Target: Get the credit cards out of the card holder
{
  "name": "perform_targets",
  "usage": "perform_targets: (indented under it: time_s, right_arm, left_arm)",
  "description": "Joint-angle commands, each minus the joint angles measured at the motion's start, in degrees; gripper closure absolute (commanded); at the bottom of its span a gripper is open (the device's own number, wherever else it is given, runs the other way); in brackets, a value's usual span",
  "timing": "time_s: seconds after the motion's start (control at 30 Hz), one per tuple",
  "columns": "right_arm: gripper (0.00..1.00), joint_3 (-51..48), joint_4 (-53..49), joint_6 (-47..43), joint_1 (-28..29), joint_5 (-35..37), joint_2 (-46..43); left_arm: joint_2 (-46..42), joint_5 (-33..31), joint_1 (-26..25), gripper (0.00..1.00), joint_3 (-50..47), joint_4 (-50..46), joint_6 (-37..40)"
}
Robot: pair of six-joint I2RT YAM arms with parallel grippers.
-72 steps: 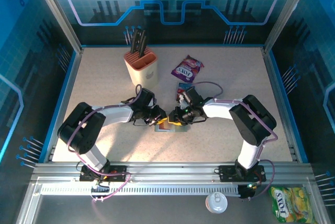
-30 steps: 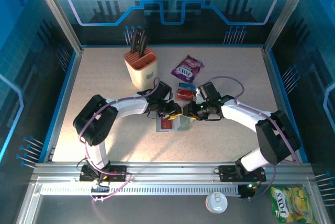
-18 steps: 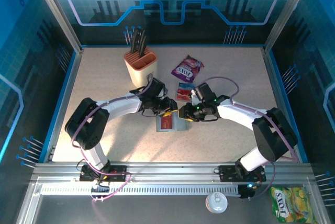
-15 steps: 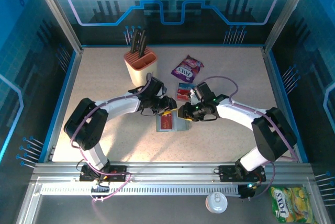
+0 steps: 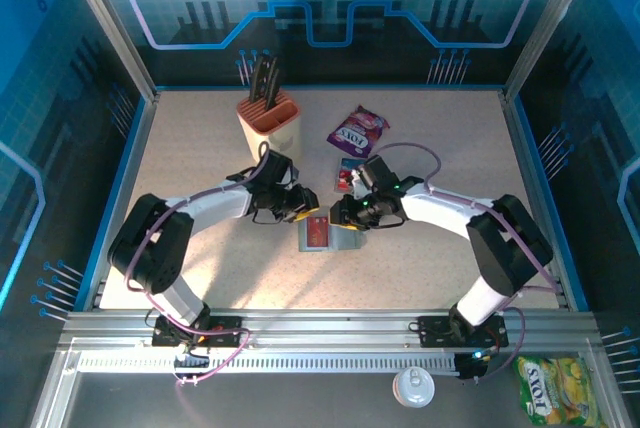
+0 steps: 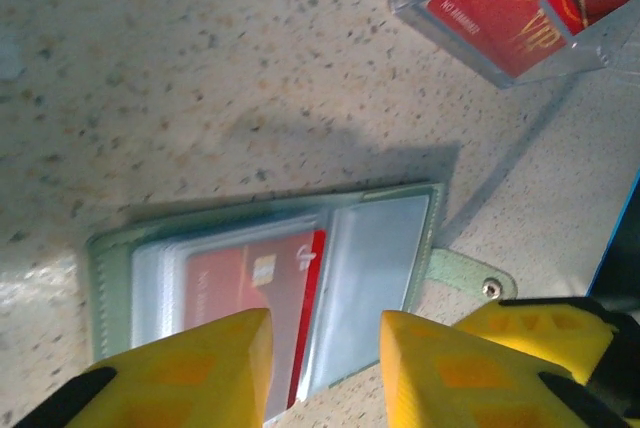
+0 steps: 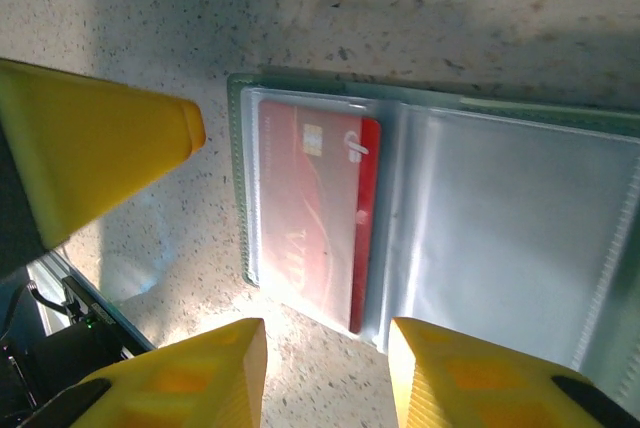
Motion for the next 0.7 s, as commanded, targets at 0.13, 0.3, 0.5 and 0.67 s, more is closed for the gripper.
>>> perform_targets:
  time_s: [0.13, 0.3, 0.5, 0.67]
  right_arm:
    - [0.62, 3.94, 1.74, 1.16, 2.8, -1.97, 5.48]
    - [0.62, 4.53, 2.64, 1.21, 3.07, -2.65, 7.7]
    - [0.62, 5.0, 3.47, 1.26, 3.16, -3.58, 9.52]
    - [0.62, 5.26, 3.49, 1.21, 3.21, -3.71, 10.11]
  left_arm:
    - [-4.47, -0.77, 0.23, 0.69, -4.72, -1.46, 1.28]
    - [-6.15, -0.9, 0.2, 0.75, -8.92, 0.59, -0.95]
    - [-6.05, -0.32, 0.18, 0.83, -11.73, 3.59, -2.79]
    - [-6.18, 0.08, 0.09, 0.87, -12.22, 5.0, -3.48]
